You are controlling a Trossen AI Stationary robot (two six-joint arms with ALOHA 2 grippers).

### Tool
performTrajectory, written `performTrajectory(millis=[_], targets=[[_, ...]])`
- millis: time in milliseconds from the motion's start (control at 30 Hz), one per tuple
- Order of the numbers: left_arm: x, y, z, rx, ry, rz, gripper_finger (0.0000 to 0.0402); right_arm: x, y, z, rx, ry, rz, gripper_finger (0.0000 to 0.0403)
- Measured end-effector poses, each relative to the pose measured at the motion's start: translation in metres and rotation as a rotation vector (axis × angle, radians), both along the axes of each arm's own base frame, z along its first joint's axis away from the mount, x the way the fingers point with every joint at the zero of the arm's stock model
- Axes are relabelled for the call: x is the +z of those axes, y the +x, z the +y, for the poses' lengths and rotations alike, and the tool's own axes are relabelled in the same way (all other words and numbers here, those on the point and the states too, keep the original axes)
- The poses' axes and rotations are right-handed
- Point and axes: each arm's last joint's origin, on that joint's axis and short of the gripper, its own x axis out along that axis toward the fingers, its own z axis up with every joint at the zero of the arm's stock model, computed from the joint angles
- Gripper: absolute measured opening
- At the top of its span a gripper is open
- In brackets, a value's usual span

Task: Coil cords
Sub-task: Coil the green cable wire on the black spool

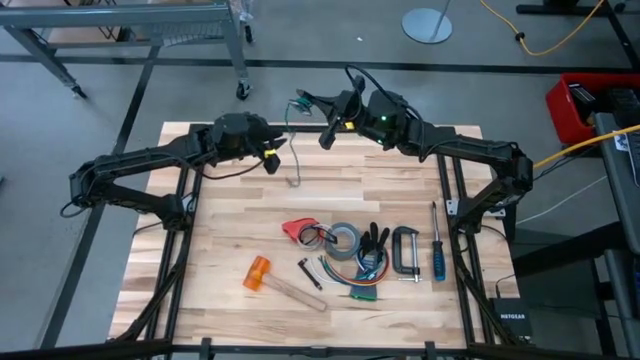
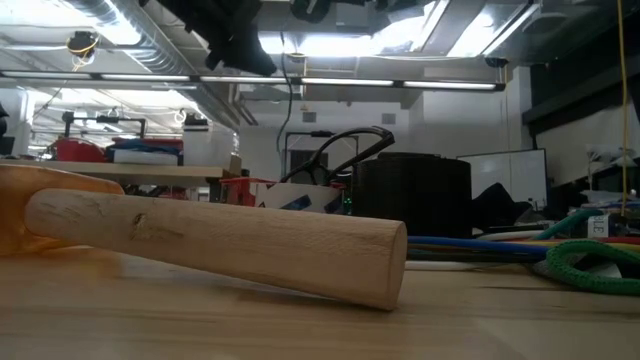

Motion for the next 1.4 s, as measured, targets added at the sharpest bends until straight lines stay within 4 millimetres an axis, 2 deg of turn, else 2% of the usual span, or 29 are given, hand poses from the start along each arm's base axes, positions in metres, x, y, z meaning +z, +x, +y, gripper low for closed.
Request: performTrajectory(millis=[300, 400, 833, 1000, 1200, 1400], targets=[[0.004, 0.002, 0.000, -0.009, 0.030, -0.028, 0.0086, 0.001, 0.000, 0.000, 0.009, -0.003, -0.012, 0.0001], [0.003, 0.004, -0.001, -0.060, 0.048, -0.009, 0.0086, 0.002, 0.001, 0.001, 0.028, -0.006, -0.022, 0.0001], [-0.020, 0.025, -0.002, -0.155, 0.078, 0.119, 0.0086, 0.004, 0.001, 0.001, 0.031, -0.011, -0.039, 0.0001], [-0.025, 0.024, 0.001, -0.133, 0.041, 0.145, 0.0086, 0.003, 0.001, 0.001, 0.031, -0.010, -0.031, 0.0001], [-0.022, 0.020, 0.008, -0.013, 0.020, 0.105, 0.0086, 0.001, 0.001, 0.000, 0.021, -0.005, -0.012, 0.0001], [-0.019, 0.020, 0.012, 0.011, 0.031, 0.076, 0.0086, 0.002, 0.001, 0.000, 0.021, -0.008, -0.021, 0.0001]])
